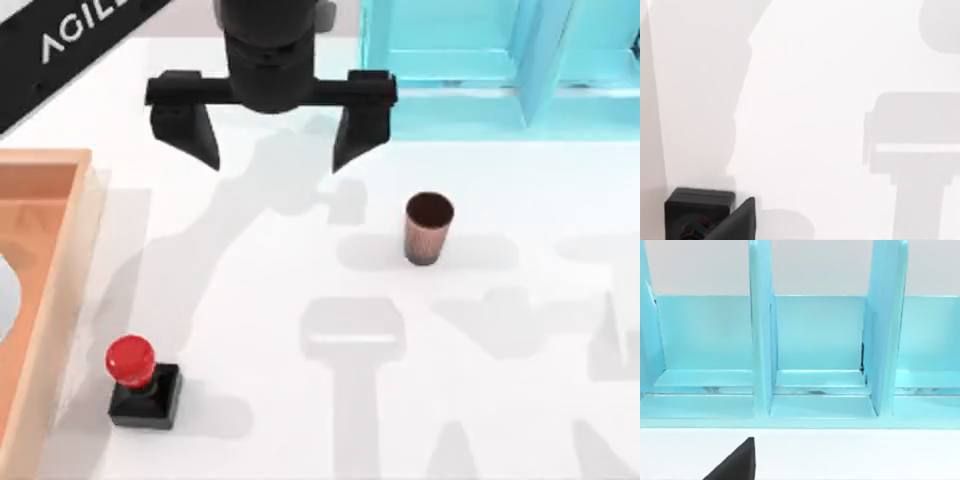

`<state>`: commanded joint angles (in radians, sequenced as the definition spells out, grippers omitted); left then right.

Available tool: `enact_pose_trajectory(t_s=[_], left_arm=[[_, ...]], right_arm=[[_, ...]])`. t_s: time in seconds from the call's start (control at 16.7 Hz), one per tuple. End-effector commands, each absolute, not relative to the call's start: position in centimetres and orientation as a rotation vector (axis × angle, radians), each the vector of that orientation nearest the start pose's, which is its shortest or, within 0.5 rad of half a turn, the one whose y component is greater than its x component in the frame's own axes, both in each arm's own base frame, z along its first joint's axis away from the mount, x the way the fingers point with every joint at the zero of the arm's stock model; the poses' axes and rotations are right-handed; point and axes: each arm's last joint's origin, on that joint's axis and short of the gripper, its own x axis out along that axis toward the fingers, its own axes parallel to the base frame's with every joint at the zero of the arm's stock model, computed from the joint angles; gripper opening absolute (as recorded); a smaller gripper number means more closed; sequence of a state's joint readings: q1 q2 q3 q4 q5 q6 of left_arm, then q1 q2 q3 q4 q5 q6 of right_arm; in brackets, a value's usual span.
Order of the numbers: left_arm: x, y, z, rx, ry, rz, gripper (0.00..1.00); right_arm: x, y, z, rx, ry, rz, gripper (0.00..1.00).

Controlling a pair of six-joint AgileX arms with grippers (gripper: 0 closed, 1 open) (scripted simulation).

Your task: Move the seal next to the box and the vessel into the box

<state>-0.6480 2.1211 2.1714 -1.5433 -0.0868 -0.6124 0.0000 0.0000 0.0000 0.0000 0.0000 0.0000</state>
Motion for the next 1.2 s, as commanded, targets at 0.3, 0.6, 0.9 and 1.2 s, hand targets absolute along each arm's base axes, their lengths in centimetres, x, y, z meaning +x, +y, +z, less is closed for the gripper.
enact_pose_trajectory(t_s=[0.3, 0.6, 0.9, 1.2], left_arm=[[36.0, -30.8, 26.2, 0.035, 1.421, 0.001, 1.0], [36.3, -34.8, 22.8, 0.024, 1.388, -0.01, 1.0], [36.3, -35.4, 22.3, 0.013, 1.37, -0.018, 1.0], [36.7, -35.4, 21.7, 0.01, 1.368, -0.019, 1.0]], right_arm=[[10.6, -0.1, 16.0, 0.0, 0.0, 0.0, 1.0], [10.6, -0.1, 16.0, 0.0, 0.0, 0.0, 1.0], [10.6, -0.1, 16.0, 0.0, 0.0, 0.0, 1.0], [10.6, -0.1, 16.0, 0.0, 0.0, 0.0, 1.0]])
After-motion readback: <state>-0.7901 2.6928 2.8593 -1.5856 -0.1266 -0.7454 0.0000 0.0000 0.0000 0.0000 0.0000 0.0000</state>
